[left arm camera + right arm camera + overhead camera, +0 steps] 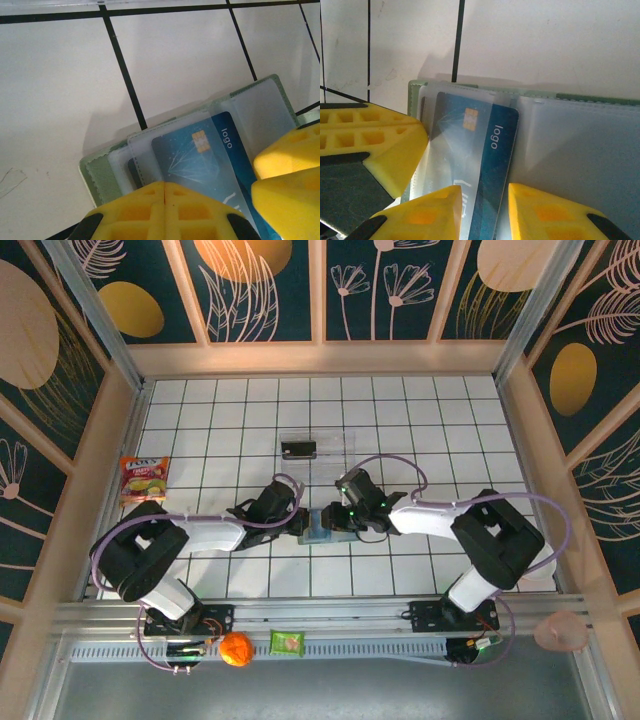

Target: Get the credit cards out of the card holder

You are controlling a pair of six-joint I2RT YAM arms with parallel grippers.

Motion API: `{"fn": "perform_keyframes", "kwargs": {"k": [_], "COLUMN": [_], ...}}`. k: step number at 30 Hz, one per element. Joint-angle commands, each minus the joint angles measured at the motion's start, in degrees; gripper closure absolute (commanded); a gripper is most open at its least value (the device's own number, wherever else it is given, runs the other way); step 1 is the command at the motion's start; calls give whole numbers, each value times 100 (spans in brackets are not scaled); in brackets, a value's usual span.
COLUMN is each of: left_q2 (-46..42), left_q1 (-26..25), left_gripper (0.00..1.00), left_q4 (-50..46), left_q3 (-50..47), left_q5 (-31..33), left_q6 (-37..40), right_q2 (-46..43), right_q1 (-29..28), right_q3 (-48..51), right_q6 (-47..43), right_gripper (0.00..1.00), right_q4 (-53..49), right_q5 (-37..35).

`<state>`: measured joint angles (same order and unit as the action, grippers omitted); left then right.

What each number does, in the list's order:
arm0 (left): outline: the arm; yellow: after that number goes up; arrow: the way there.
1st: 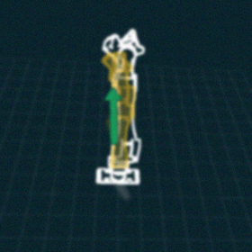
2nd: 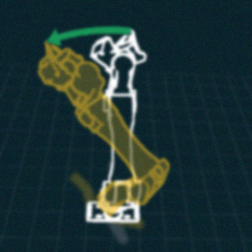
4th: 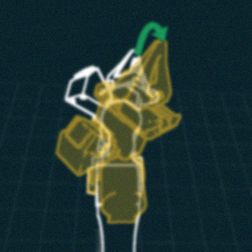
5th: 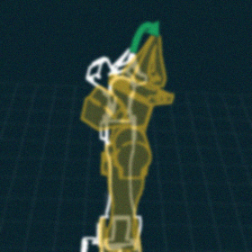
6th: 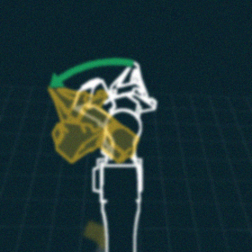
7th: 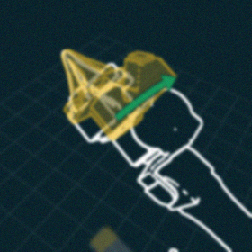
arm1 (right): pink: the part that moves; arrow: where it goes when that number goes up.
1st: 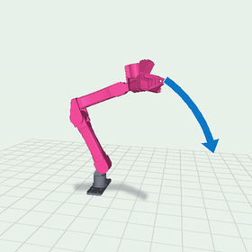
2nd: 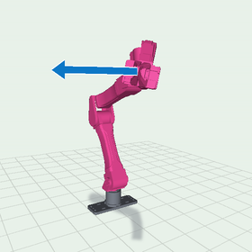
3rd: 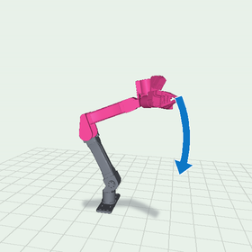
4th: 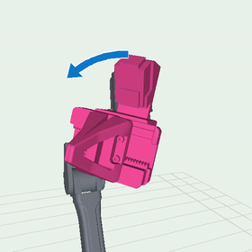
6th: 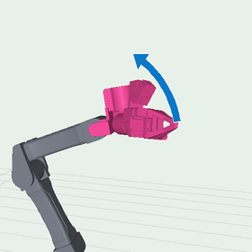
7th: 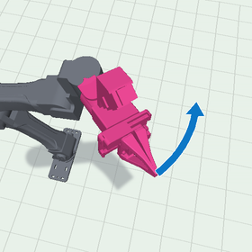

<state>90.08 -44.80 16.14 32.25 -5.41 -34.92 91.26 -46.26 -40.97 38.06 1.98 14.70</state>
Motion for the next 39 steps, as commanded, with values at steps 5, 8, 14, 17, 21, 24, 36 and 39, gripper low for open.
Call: {"fn": "perform_keyframes", "kwargs": {"k": [5, 8, 14, 17, 21, 24, 36, 39], "left_q2": [229, 272, 238, 229, 215, 186, 203, 211], "left_q1": [-12, -8, -12, -12, -9, -10, -7, -12], "left_gripper": [100, 100, 100, 100, 100, 100, 100, 100], "left_q4": [-272, -221, -240, -256, -253, -261, -243, -249], "left_q3": [-297, -325, -332, -316, -316, -316, -243, -228], "left_q5": [-101, -145, -95, -75, -49, -14, -30, -39], "left_q6": [30, 0, 0, 20, 28, 37, 106, 116], "right_q2": [189, 233, 172, 148, -29, -210, -861, -926], "right_q1": [62, 83, 116, 117, 131, 161, 274, 258], "right_q3": [93, 120, 198, 238, 349, 461, 748, 673], "right_q6": [174, 218, 284, 331, 394, 441, 500, 488], "right_gripper": [72, 76, 88, 93, 100, 100, 100, 100], "right_q4": [189, 269, 356, 366, 365, 357, -33, -225], "right_q5": [232, 303, 331, 308, 188, 80, -177, -288]}}
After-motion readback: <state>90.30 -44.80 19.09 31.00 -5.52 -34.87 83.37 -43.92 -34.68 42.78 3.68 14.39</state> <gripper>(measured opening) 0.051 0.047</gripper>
